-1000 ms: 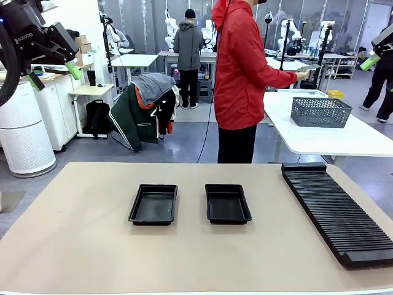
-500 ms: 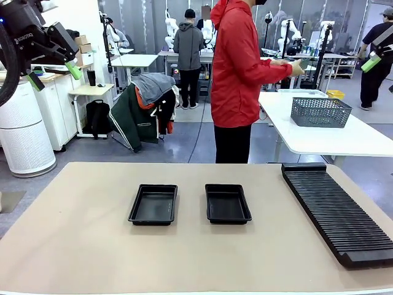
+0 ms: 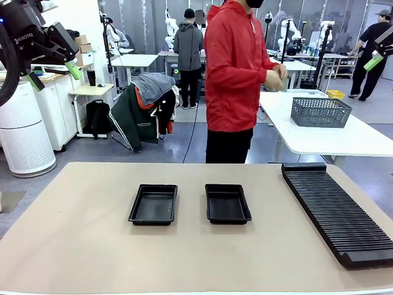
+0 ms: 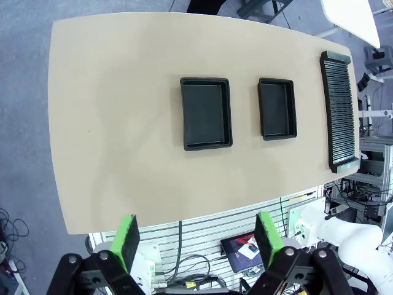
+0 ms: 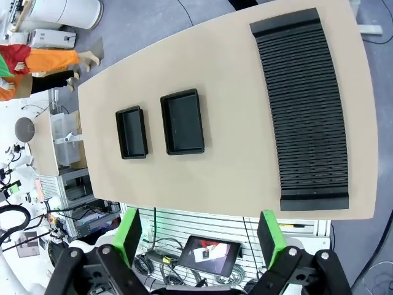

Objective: Inspect and transfer BCBs to ESD trays.
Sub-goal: Pick up the Blank PCB from the PCB Rack and place it in the left ESD tray.

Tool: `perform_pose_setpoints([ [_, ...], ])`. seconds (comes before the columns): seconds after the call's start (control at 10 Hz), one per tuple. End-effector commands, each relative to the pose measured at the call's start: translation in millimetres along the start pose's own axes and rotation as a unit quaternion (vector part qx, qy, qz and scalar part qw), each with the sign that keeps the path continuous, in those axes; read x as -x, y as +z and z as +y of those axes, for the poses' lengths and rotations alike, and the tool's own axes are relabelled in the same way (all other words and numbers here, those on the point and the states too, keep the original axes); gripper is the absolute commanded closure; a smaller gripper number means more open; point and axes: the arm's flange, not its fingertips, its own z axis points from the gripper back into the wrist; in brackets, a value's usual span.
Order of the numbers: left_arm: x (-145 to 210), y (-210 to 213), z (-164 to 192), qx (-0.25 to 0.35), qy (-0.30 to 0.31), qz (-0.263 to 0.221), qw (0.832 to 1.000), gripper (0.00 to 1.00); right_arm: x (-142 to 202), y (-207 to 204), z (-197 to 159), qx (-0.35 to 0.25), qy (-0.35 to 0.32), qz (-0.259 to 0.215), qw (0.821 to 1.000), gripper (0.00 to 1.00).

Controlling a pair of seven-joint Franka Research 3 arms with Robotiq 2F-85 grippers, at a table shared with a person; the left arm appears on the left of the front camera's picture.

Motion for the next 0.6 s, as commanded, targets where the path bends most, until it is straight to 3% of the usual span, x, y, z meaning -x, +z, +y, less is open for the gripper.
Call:
perform_pose_setpoints([
  [0.0, -0.1, 0.3, -0.2, 0.002, 0.0, -0.001, 1.0, 0.0, 7.6, 6.1, 3.1, 0.015, -0.014, -0.007, 1.0, 0.0],
  [0.5, -0.1, 0.3, -0.2, 0.002, 0.0, -0.001, 1.0, 0.0, 16.5, 15.6, 10.2, 0.024, 0.017, -0.041, 0.999, 0.0],
])
